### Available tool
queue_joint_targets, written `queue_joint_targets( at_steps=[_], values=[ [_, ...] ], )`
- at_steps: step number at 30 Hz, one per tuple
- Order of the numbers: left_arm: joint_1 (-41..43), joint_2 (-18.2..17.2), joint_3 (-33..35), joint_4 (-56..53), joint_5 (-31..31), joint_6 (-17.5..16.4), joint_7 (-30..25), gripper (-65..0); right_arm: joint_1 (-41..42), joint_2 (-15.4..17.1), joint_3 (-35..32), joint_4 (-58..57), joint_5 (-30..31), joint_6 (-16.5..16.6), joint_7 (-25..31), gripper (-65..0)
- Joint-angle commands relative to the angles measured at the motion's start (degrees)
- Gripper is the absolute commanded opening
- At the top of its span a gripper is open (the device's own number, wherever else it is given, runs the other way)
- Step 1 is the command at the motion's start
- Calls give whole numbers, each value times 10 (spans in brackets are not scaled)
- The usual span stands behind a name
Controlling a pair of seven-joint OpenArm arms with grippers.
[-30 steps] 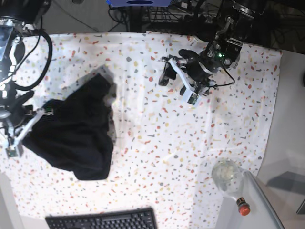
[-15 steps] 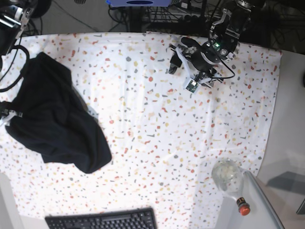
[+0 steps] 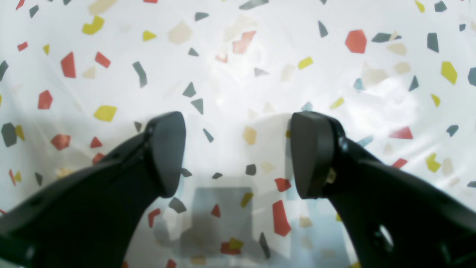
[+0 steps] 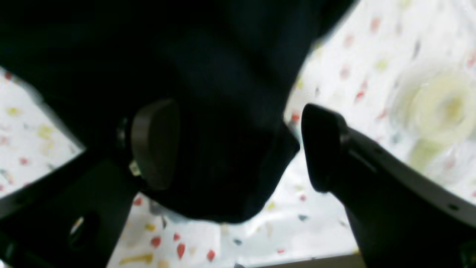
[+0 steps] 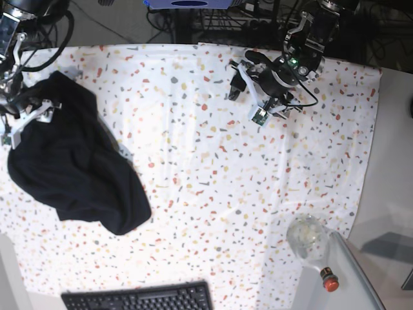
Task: Layout the t-shirt on the table in an organized manner, then fold the t-shirt properly
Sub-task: 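Regrasp the shirt with the right gripper and drag it across the cloth, then grasp the shirt with the right gripper and lift it up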
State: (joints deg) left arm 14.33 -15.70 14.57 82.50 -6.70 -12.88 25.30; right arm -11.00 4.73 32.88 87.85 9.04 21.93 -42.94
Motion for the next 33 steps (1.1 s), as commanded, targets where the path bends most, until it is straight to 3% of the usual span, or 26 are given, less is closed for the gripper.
queue_joint_targets(
  at_steps=[1, 4, 9, 13, 18, 25, 33],
  values=[
    [1, -3, -1, 4, -2, -3, 12, -230, 9, 8, -2, 7, 9, 3, 18, -170],
    [2, -3, -1, 4, -2, -3, 12, -230, -13, 7, -24, 37, 9, 8, 26, -170],
    [2, -3, -1, 2, -2, -3, 12, -230, -66, 23, -145, 136, 5, 8, 77, -170],
    [2, -3, -1, 4, -2, -3, 12, -230, -75, 31, -268, 157, -58, 7, 77, -176],
    [2, -3, -1, 4, -2, -3, 12, -230, -57, 27, -367, 142, -150, 4, 81, -278],
    [10, -6, -4, 1, -2, -3, 12, -230, 15, 25, -371, 56, -153, 4, 78, -282],
    [32, 14, -116, 2, -2, -5, 12, -230, 81, 27, -371, -59, -153, 3, 82, -287]
  ],
)
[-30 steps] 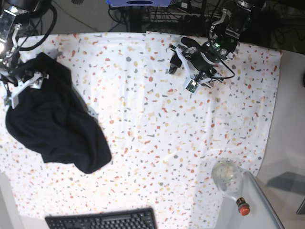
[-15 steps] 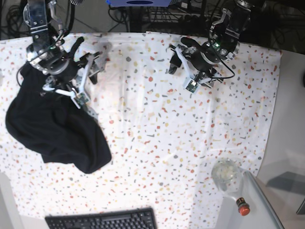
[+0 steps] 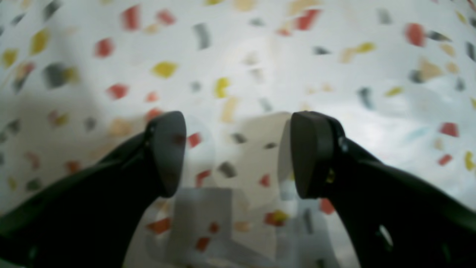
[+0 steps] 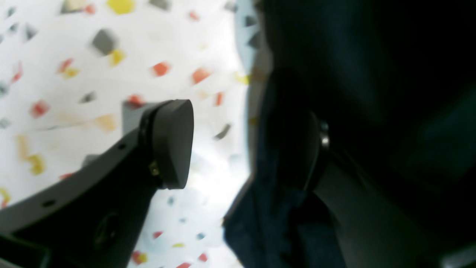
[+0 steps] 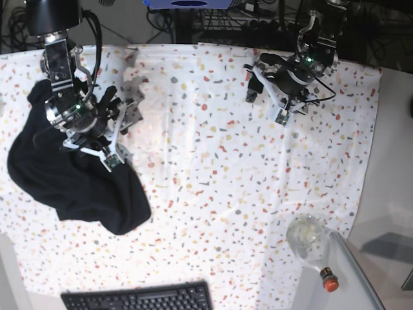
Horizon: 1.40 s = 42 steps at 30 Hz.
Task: Layout the t-shirt on the table in an organized manner, then fold the t-shirt properly
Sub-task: 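Grasp the shirt with the right gripper and lift it up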
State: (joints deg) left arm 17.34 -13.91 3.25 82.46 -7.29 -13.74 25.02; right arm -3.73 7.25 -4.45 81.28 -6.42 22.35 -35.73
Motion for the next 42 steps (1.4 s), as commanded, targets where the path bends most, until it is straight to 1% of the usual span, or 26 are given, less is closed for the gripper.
queue_joint_targets(
  at_steps=[1, 3, 4, 6, 7, 8, 9, 11, 12, 13, 15, 17, 20, 23, 26, 28, 30, 31, 33, 38, 42],
  values=[
    [5, -4, -11, 1, 4, 2, 15, -230, 13, 2, 2, -4, 1, -2, 10, -287],
    [11, -4, -29, 3, 4, 2, 15, -230, 25, 0, 2, -22, 1, -3, 17, -287],
    [13, -4, -35, 5, 4, 2, 15, -230, 27, 0, 2, -33, 1, -12, 30, -288],
    [14, -4, -42, 5, 4, 2, 15, -230, 32, 1, 2, -56, 0, -47, 55, -290],
    [14, -4, -43, 5, 4, 2, 15, -230, 32, 3, 1, -67, 0, -59, 66, -303],
    [16, -4, -43, 5, 4, 2, 15, -230, 35, 3, 1, -76, 0, -67, 75, -333],
    [20, -4, -44, 5, 4, 2, 14, -230, 39, 2, 1, -84, 0, -68, 81, -396],
    [25, -4, -47, 6, 4, 2, 2, -230, 39, -1, 1, -84, 1, -68, 83, -582],
    [27, -3, -46, 6, 4, 2, -16, -230, 39, -2, -3, -78, 1, -68, 83, -650],
    [30, -3, -45, 6, 4, 2, -36, -230, 38, -3, -3, -69, 2, -68, 81, -650],
    [39, -3, -45, 5, 4, 2, -69, -230, 31, -20, -4, -40, 2, -68, 61, -650],
    [41, -3, -45, 5, 3, 2, -88, -230, 22, -38, -6, 4, 2, -62, 32, -650],
    [39, -3, -46, 5, 3, 2, -92, -230, -3, -57, -32, 93, 2, -23, -4, -650],
    [36, -3, -47, 5, 3, 3, -93, -230, -21, -60, -69, 179, 2, 4, -41, -650],
    [34, -3, -58, 5, 3, 3, -93, -230, -35, -60, -105, 273, 3, 17, -72, -650],
    [27, 0, -78, 5, 3, 3, -93, -230, -41, -60, -108, 323, 3, 24, -80, -650],
    [25, 11, -100, 4, 3, 3, -91, -230, -40, -56, -106, 340, 3, 32, -80, -650],
    [23, 16, -114, 5, 3, 2, -91, -230, -35, -55, -94, 339, 3, 36, -80, -650],
    [21, 20, -132, 5, 3, 2, -91, -230, -19, -59, -47, 333, 3, 47, -80, -650],
    [21, 20, -142, 2, 3, 2, -91, -230, 25, -59, 53, 323, 3, 98, -83, -650],
    [21, 20, -139, 1, 3, 2, -91, -230, 62, -58, 109, 295, 3, 104, -83, -650]
  ],
)
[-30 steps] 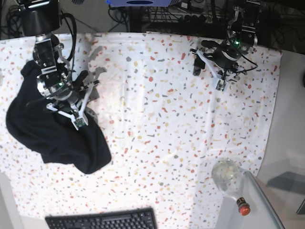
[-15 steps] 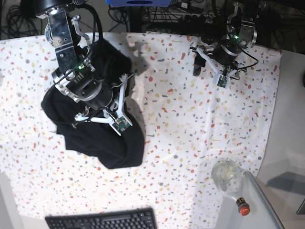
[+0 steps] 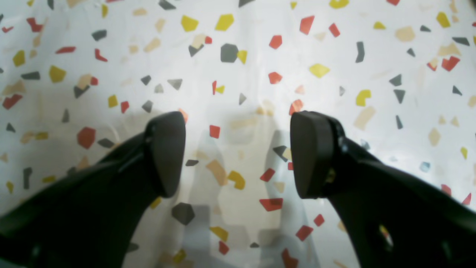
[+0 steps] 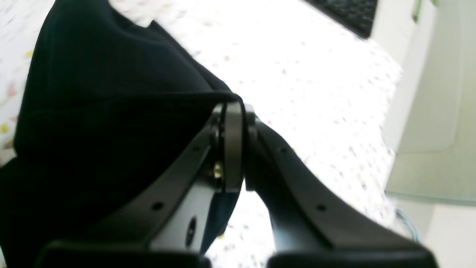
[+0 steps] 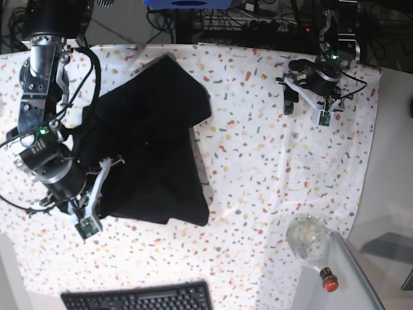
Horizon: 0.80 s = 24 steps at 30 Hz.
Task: Layout the t-shirt on the table in an organized manner, then fold the t-shirt properly
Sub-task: 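Grasp the shirt with the right gripper and lift it up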
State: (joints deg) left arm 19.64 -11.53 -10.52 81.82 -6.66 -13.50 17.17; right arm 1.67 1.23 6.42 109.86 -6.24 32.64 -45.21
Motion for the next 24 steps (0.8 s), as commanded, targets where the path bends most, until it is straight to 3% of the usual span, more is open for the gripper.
queue_joint_targets(
  at_steps=[1, 8, 10, 15, 18, 24],
  values=[
    [-3, -4, -1, 8, -3, 0, -12, -230, 14, 3, 10, -5, 1, 1, 12, -650],
    [-4, 16, 12, 17, -3, -1, -14, -227, -2, 0, 3, -15, 1, 2, 12, -650],
    [-4, 22, 31, 39, -14, -17, -13, -225, -5, 0, -6, -9, 1, 2, 12, -650],
    [-5, 33, 86, 108, -147, -84, -12, -222, -17, -10, -25, -5, 1, 2, 12, -650],
    [-30, 32, 129, 128, -234, -91, -12, -222, -38, -13, -33, -5, 1, 2, 13, -650],
    [-69, 30, 144, 86, -255, -90, -11, -229, -107, -13, -112, -4, 1, 2, 20, -650]
  ],
)
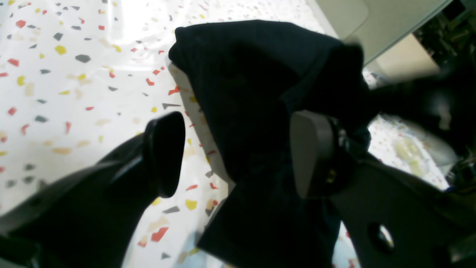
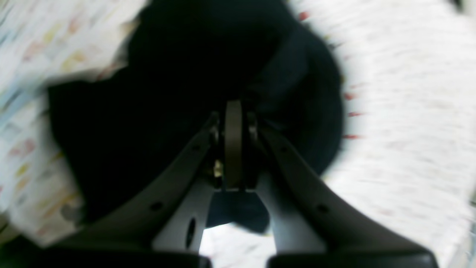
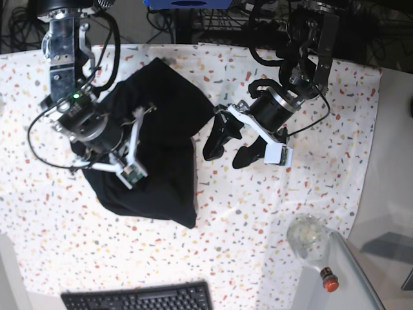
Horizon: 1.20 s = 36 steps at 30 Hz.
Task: Layout the t-shirt on the table in an organized manner, then fold the t-shirt properly
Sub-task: 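Grasp the shirt with the right gripper and lift it up, then move the left gripper to the shirt and grasp its edge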
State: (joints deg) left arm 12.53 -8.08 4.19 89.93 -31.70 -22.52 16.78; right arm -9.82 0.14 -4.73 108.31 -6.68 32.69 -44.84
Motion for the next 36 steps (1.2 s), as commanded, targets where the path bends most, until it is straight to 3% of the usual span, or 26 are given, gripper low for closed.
queue_joint_targets(
  at_steps=[1, 6, 8, 13, 17, 20, 24, 29, 33, 36],
  values=[
    [-5, -6, -3, -12, -4, 1, -7, -229, -5, -2, -13, 14, 6, 1, 22, -650],
    [-43, -16, -4, -93, -4, 66, -11, -230, -62, 3, -66, 12, 6, 1, 52, -650],
    [-48, -38, -4, -104, -4, 68, -11, -230, -66, 5, -76, 5, 6, 1, 51, -650],
    [-47, -88, -4, -103, -7, 68, -11, -230, -67, 45, -101, -22, 6, 1, 45, -650],
    [-30, -105, -42, -105, -8, 68, -9, -230, -68, 67, -147, -34, 6, 1, 10, -650],
    [-10, -100, -82, -99, -15, 38, -8, -230, -78, 68, -159, -34, 6, 1, 6, -650],
    [24, -88, -102, -96, -110, -51, -6, -230, -80, 61, -163, -31, 6, 1, 4, -650],
    [55, -86, -55, -96, -237, -75, -6, -224, -82, 54, -163, -33, 6, 1, 4, -650],
    [58, -76, 1, -96, -296, -76, -7, -222, -93, 54, -159, -29, 6, 1, 5, -428],
    [54, -63, 16, -96, -319, -76, -7, -222, -101, 54, -157, -29, 6, 1, 8, -345]
  ],
)
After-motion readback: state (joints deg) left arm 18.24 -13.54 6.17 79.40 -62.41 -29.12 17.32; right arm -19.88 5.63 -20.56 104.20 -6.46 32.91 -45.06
